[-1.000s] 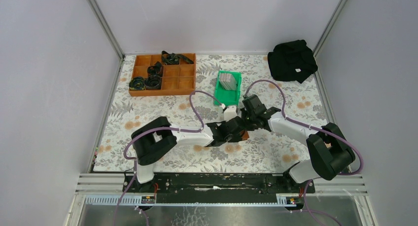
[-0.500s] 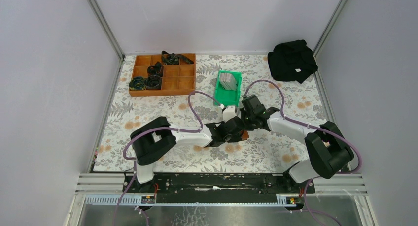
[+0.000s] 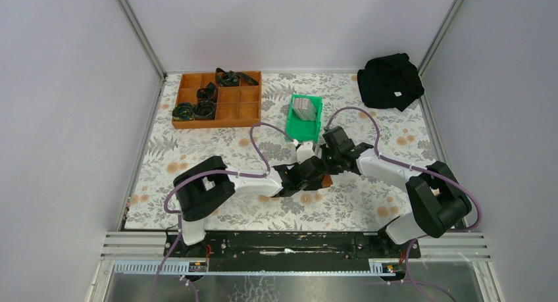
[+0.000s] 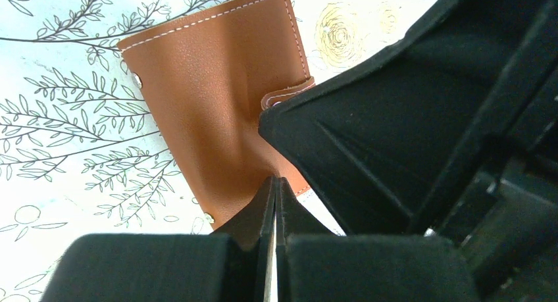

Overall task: Put the credit cards into the card holder
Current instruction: Close the card holder at the center of the board.

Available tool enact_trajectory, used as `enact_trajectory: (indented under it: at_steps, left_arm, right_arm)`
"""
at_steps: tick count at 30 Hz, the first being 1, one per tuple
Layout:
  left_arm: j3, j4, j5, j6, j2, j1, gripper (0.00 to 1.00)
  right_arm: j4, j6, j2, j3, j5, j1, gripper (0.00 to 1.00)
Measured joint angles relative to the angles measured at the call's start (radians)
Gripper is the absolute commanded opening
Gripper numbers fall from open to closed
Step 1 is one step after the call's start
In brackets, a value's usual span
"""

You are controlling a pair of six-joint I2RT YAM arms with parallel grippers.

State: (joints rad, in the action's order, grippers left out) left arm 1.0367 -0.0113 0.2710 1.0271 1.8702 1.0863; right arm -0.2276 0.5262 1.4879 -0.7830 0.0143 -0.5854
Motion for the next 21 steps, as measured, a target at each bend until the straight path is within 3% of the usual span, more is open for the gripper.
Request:
enact_trajectory:
  at_steps: [21]
  left_arm:
    - [0.000,0.001,0.000,0.008,0.000,-0.001,0.00]
  right_arm:
    - [0.005,0.023,0.014,-0.004,0.094,0.065,0.00]
